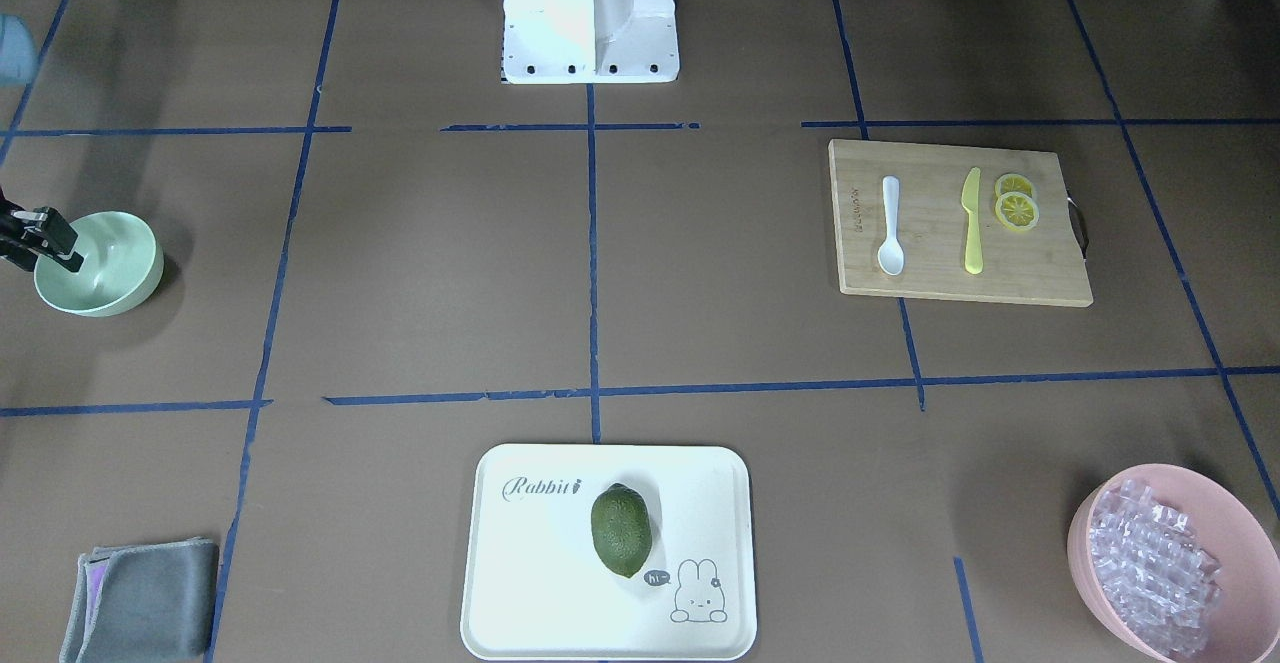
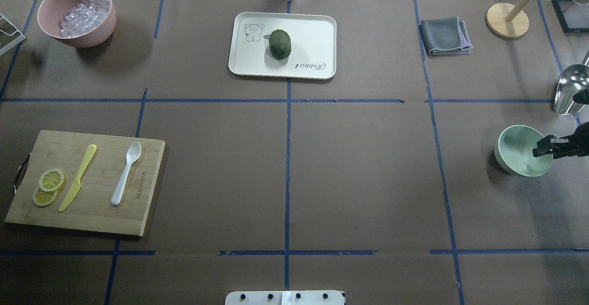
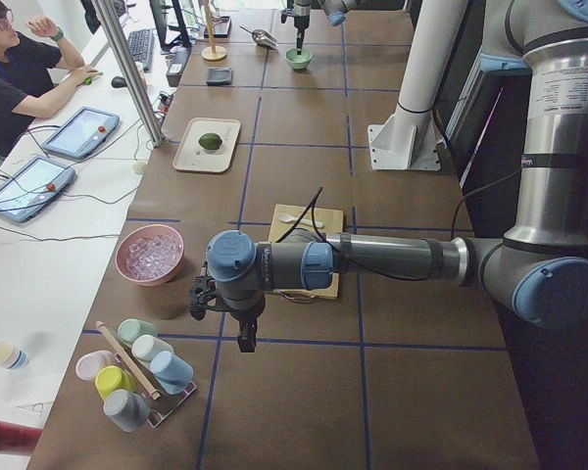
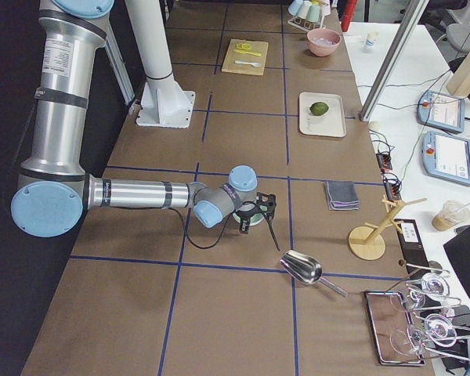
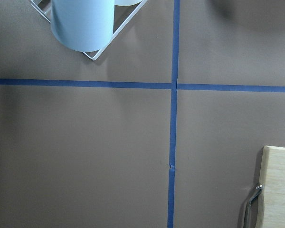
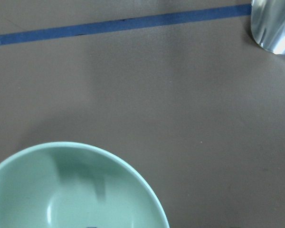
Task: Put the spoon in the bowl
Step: 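Lower the right gripper onto the rim of the pale green bowl and grasp it, then carry the green bowl with the right gripper to the table center and set it down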
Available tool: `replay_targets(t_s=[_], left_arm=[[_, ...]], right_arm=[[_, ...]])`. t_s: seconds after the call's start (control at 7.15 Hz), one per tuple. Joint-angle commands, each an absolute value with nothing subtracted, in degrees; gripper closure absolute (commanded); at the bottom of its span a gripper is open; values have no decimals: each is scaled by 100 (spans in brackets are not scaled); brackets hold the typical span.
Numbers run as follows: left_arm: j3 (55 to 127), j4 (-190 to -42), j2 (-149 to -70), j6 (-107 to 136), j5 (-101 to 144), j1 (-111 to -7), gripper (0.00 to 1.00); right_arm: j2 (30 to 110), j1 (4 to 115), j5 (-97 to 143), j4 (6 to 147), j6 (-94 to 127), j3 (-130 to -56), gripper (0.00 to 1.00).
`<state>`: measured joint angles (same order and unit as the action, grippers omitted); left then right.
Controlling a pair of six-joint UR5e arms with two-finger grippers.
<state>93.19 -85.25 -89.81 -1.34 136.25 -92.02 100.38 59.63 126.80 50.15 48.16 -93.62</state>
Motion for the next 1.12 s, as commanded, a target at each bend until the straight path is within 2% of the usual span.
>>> replay_targets(t_s=[0.0, 0.28, 0.56, 0.7, 0.84, 0.98], left_arm=[[9334, -8525, -8991, -132, 13632, -9202, 0], [9369, -8525, -8991, -132, 13632, -9202, 0], [9544, -8525, -8974, 121, 13632, -9202, 0], [9684, -8517, -8939, 254, 13632, -9202, 0], [9686, -8517, -8938, 264, 13675, -9202, 0], [9694, -8517, -8938, 264, 13684, -9202, 0]], right_arm=[[10072, 5968, 12726, 4983, 4799, -9369, 100], [10090, 6229, 13259, 4765, 4799, -9596, 100], [9959, 6380, 13429, 5365, 4956, -10577, 100], [9532, 6372, 13430, 6580, 4983, -11165, 100], [8727, 6337, 13386, 8010, 5027, -11554, 100], [8188, 5971, 13281, 8485, 5480, -11618, 100]])
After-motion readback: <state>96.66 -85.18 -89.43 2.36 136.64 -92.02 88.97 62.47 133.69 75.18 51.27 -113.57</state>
